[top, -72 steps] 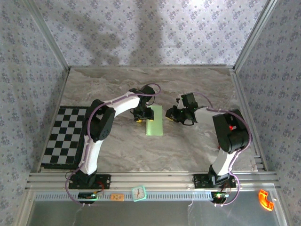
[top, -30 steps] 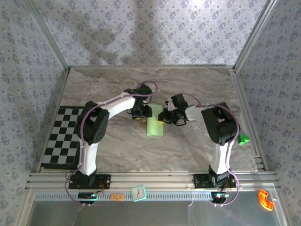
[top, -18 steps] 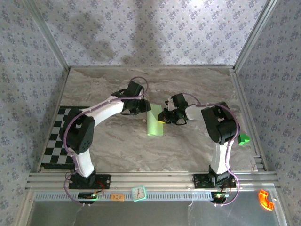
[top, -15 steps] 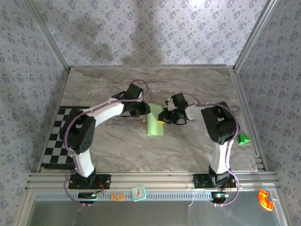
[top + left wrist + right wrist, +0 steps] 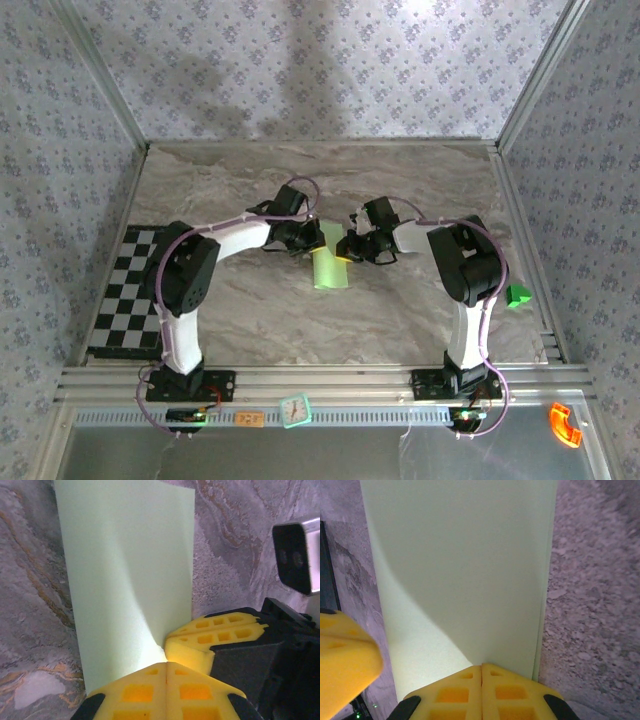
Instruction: Fold a paper plane with a square sheet of paper (pick it up from the middle)
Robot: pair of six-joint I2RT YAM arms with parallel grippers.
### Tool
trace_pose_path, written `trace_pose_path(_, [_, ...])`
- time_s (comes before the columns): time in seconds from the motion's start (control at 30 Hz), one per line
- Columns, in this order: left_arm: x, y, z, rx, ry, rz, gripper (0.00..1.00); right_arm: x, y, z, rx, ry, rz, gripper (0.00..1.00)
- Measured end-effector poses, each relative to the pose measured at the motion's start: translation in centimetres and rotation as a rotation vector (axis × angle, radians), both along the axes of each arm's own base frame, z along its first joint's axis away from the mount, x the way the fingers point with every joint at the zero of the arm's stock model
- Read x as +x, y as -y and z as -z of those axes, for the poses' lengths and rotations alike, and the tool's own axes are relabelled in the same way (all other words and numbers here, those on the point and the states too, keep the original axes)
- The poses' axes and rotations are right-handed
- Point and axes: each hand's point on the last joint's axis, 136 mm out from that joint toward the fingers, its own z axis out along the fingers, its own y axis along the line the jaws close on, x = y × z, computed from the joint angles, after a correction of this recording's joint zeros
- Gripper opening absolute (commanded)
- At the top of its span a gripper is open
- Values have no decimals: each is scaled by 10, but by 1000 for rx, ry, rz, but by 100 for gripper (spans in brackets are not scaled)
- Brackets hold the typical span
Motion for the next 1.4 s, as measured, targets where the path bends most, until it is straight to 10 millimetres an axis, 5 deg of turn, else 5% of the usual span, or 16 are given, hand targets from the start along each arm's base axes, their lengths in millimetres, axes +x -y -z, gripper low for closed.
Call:
trace_pose_path(0.67, [-22, 18, 12, -21, -35, 74, 0, 0, 0, 0, 0, -1, 0, 7])
trace_pose_path(1.4, [-24, 2, 38, 39, -69, 47, 0, -2, 1, 3, -9, -11, 2, 7])
